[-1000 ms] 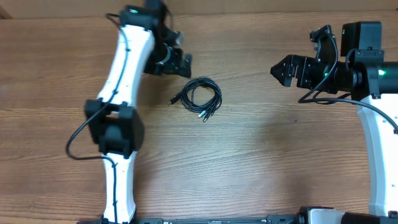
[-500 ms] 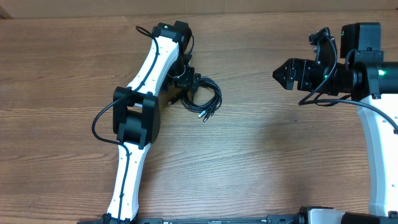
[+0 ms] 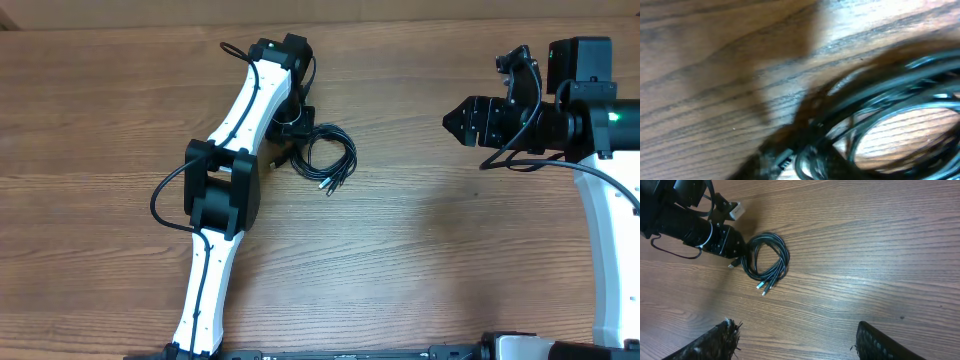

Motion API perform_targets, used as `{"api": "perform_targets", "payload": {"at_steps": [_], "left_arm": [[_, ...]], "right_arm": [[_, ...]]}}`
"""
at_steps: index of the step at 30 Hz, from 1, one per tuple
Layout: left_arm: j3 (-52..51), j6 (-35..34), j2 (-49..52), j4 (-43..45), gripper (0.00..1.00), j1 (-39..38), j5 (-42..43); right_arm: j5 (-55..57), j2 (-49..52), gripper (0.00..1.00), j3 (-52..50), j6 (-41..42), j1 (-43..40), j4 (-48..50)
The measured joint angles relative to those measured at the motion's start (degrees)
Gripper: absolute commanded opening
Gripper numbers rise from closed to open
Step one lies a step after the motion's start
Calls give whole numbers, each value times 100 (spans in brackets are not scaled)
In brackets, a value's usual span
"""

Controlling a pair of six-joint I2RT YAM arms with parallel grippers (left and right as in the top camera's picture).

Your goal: Untangle cables

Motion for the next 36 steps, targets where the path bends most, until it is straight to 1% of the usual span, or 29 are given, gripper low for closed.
{"api": "perform_targets", "payload": {"at_steps": [5, 8, 10, 12, 15, 17, 20, 23, 28, 32, 36], "left_arm": [[0, 11, 0, -44, 4, 0, 111], [129, 70, 15, -284, 4, 0, 260], [459, 125, 63, -581, 4, 2, 367], [975, 168, 111, -922, 4, 2, 501], [2129, 208, 146, -1432, 4, 2, 780], [3001, 247, 129, -1480, 4, 2, 1113], [3880, 271, -66, -1491, 4, 2, 1670], [4197, 271, -367, -1493, 4, 2, 2004], [4291, 273, -1016, -1513, 4, 2, 2328], [4317, 271, -1355, -1515, 4, 2, 2577], [4319, 273, -1519, -1523, 4, 2, 2942]], "right_arm": [[0, 0, 75, 0, 0, 2, 0], [7, 0, 75, 0, 0, 2, 7], [20, 0, 75, 0, 2, 0, 33], [24, 0, 75, 0, 0, 2, 59], [37, 0, 74, 0, 2, 0, 107], [50, 0, 72, 0, 0, 2, 146], [61, 0, 70, 0, 2, 0, 175], [63, 0, 67, 0, -4, 2, 225], [-61, 0, 66, 0, -20, 2, 428], [-761, 0, 66, 0, -315, 66, 809], [-1572, 0, 66, -2, -824, 533, 1373]]}}
